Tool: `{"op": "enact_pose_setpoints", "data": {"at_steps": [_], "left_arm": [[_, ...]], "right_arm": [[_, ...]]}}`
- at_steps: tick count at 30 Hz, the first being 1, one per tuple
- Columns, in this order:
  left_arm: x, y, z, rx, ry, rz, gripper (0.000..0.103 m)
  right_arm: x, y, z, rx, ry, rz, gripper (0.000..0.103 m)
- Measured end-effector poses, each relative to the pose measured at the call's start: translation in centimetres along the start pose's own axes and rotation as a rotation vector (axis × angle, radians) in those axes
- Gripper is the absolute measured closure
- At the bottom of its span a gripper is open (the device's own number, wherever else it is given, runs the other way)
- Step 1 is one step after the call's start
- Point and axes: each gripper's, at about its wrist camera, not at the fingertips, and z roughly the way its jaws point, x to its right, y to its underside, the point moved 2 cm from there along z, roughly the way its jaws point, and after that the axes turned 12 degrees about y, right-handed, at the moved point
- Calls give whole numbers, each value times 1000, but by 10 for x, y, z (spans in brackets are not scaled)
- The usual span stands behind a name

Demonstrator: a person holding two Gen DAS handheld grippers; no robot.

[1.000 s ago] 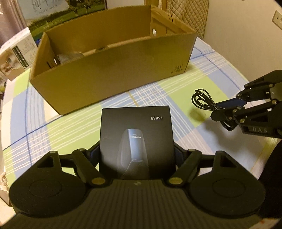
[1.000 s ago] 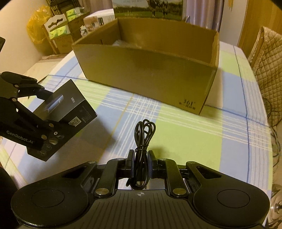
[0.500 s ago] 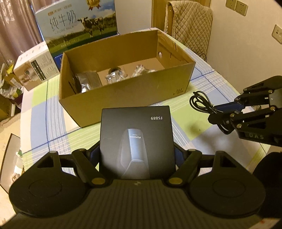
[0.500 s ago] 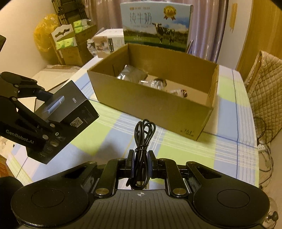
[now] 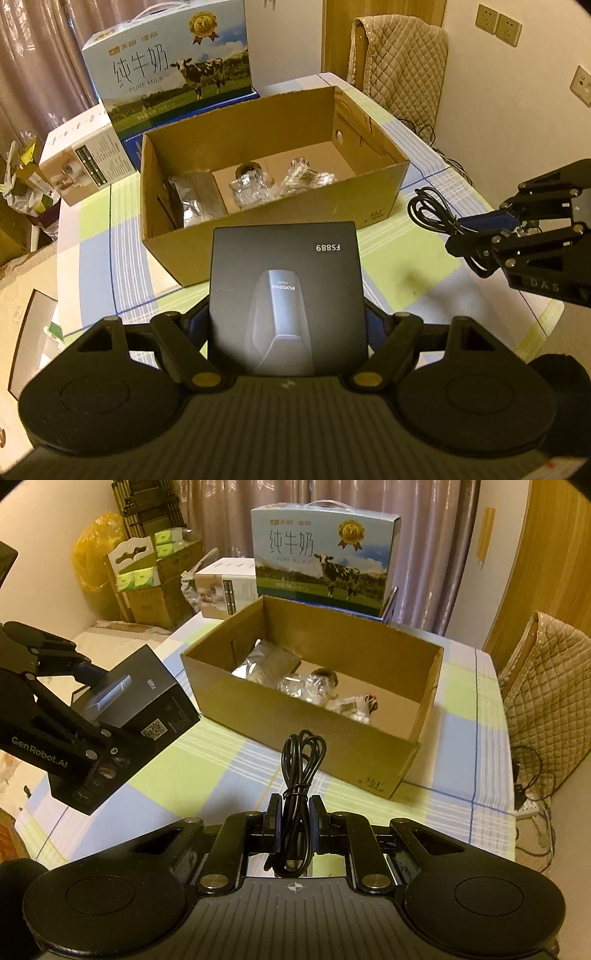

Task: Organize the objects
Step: 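Carry the shaver box and black cable over the cardboard box with both grippers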

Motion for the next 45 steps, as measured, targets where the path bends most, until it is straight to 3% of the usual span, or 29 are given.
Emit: {"op": "enact_pose_setpoints", "data": {"at_steps": [25,45], "left_arm": [[-22,-61,-6,-18,3,45,28],[-76,-109,3,-36,9,-53,28]], "right_arm": [[30,-53,4,5,33,-17,92],[47,-105,36,-60,36,-58,92]]}}
